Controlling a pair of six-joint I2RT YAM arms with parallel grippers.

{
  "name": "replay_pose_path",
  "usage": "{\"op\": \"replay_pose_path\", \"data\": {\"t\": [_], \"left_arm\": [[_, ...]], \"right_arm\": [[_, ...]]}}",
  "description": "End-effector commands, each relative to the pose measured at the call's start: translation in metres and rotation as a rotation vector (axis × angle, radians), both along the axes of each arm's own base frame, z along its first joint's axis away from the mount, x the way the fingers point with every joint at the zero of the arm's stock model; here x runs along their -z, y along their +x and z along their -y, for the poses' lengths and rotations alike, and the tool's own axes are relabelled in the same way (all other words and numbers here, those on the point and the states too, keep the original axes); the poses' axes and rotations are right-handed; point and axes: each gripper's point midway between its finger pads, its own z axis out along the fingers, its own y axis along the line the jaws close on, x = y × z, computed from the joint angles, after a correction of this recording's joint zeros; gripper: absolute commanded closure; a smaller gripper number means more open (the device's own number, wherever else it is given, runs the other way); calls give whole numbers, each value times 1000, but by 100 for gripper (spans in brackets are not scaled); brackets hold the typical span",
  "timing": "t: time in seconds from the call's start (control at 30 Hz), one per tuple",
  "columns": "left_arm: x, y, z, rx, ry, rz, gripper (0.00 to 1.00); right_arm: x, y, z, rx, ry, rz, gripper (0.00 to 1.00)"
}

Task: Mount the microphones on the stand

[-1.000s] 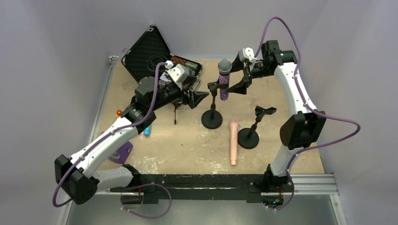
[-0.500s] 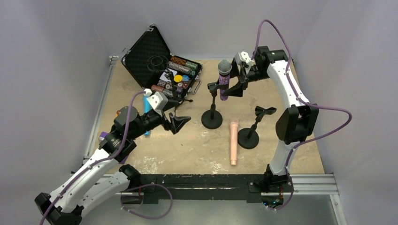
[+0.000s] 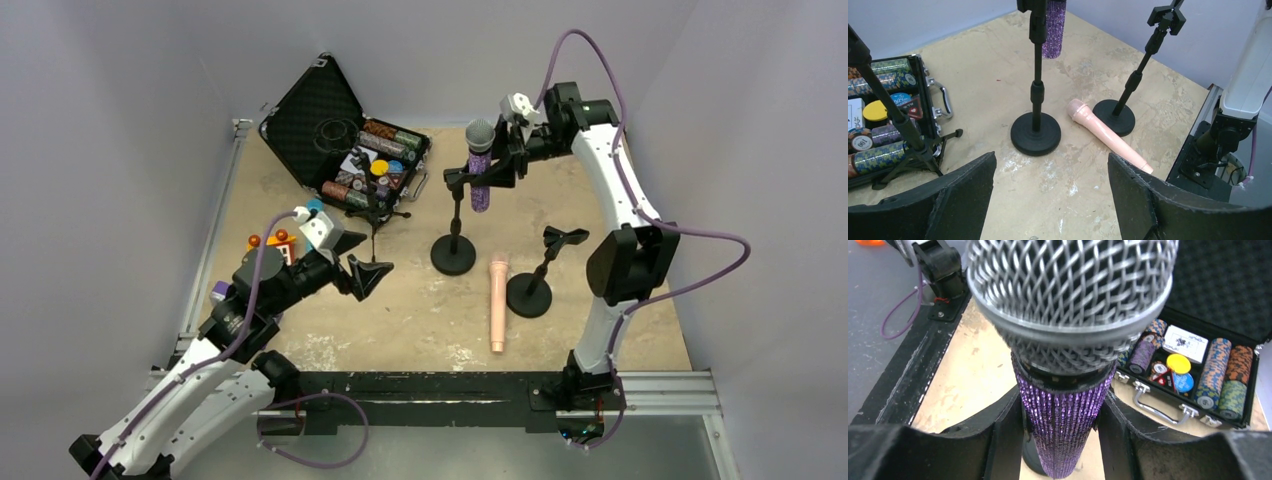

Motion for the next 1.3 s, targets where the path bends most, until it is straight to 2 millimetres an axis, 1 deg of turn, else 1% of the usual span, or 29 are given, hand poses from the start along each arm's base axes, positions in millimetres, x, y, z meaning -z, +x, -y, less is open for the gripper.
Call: {"op": "replay_pose_path", "data": {"t": [0.0,0.07,0.1,0.17,0.23,0.27,0.33,0.4,0.43,0.5,0.63,0.83,0.9,0.97,1.0,1.07,1.27], "left_arm": [[3,-3,-9,-35,-3,-10,15],[5,-5,-13,-47,1,-11,15],[7,-6,-15,-54,2,-11,15],[10,-7,-19,-68,5,-13,15],[13,-9,-23,-80,12,-13,15],[14,-8,-25,-89,16,-12,15],[16,-9,-28,-100,27,-11,15],[17,-8,-31,-112,34,-8,15],[18,-8,-32,-118,37,-8,15],[19,-6,-33,-128,43,-10,15],[24,-3,-33,-137,56,-31,15],[24,-5,-32,-128,54,-36,15],[25,-7,-32,-126,50,-39,15],[27,-8,-32,-124,47,-45,15],[28,-9,-33,-124,44,-47,15],[29,-10,-33,-123,39,-49,15],[33,-12,-34,-123,29,-60,15]], "right_arm": [[-42,39,20,168,6,106,83],[-55,65,41,313,23,132,83],[-62,78,55,395,35,154,84],[-79,107,89,570,59,189,84],[-86,132,122,720,54,201,85],[-88,144,142,816,48,206,85],[-94,159,174,950,53,221,85],[-99,168,207,1076,56,238,85],[-98,171,221,1139,22,266,84],[-100,172,238,1228,-12,330,84],[-96,172,245,1291,-24,309,84],[-88,175,257,1394,-24,286,83],[-84,176,259,1413,-24,262,83],[-84,177,259,1425,-19,250,82],[-83,177,259,1428,-18,244,79],[-83,176,258,1430,-19,235,68],[-81,173,257,1420,-30,234,49]]}}
